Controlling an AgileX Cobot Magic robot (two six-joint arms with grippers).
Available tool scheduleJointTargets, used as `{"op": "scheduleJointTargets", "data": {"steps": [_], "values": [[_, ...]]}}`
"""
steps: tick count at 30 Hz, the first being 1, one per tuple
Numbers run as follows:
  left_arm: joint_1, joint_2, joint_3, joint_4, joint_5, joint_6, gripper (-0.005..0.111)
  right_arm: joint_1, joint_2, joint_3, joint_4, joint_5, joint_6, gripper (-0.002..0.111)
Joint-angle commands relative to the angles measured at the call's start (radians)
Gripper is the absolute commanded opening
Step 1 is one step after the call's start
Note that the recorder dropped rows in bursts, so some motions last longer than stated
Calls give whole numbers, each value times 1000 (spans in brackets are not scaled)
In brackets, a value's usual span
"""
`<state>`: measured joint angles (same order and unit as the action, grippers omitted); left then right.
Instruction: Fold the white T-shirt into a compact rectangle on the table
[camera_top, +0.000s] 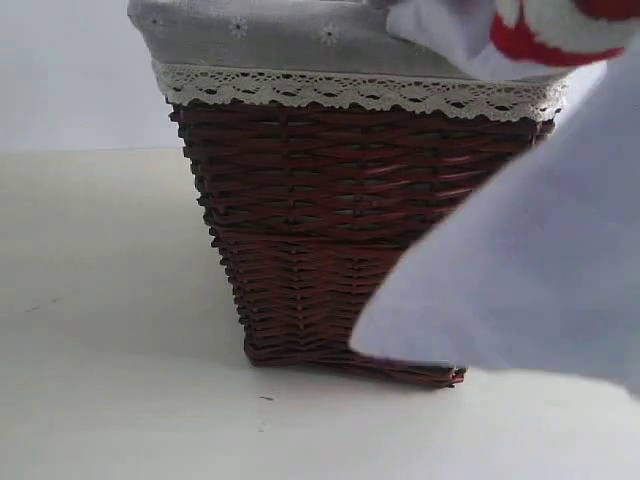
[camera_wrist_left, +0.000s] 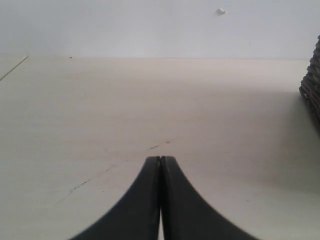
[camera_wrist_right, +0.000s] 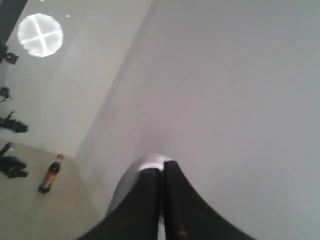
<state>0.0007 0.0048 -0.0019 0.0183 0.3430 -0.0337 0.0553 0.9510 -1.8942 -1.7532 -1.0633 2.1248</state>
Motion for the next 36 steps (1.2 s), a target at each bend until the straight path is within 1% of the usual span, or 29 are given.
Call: {"op": "scheduleJointTargets", "data": {"steps": [1,3,6,7,10,12,15,18,19,20,22,23,24,25,28,33,35,36], "values": [[-7,-5,2,1,-8,5,0,-2,-21,-7,30,425,5,0],[-7,-5,2,1,-8,5,0,-2,-18,-42,30,513,5,0],[-7,-5,2,1,-8,5,0,-2,-9,-85,47,518,5,0],[-7,-5,2,1,-8,5,0,-2,-9,-99,65,520,5,0],[-7,-5,2,1,-8,5,0,-2,-6,-153,206,559,5,0],[-7,-5,2,1,-8,5,0,-2,-6,-189,214,567,5,0],[-7,-5,2,1,-8,5,0,-2,-6,-216,141,492,5,0],[-7,-5,2,1,-8,5,0,-2,-2,-216,58,343,5,0],[-7,-5,2,1,-8,5,0,-2,17,-216,30,251,5,0],[-7,-5,2,1,-8,5,0,-2,26,-216,39,229,5,0],[-7,-5,2,1,-8,5,0,-2,39,-216,169,329,5,0],[-7,-5,2,1,-8,5,0,-2,37,-224,285,443,5,0],[-7,-5,2,1,-8,5,0,-2,37,-239,352,494,5,0],[-7,-5,2,1,-8,5,0,-2,37,-267,367,518,5,0],[-7,-5,2,1,-8,5,0,-2,37,-299,350,514,5,0],[-7,-5,2,1,-8,5,0,-2,37,-362,429,625,5,0],[-7,-5,2,1,-8,5,0,-2,37,-384,419,635,5,0],[-7,-5,2,1,-8,5,0,-2,37,-390,374,617,5,0]]}}
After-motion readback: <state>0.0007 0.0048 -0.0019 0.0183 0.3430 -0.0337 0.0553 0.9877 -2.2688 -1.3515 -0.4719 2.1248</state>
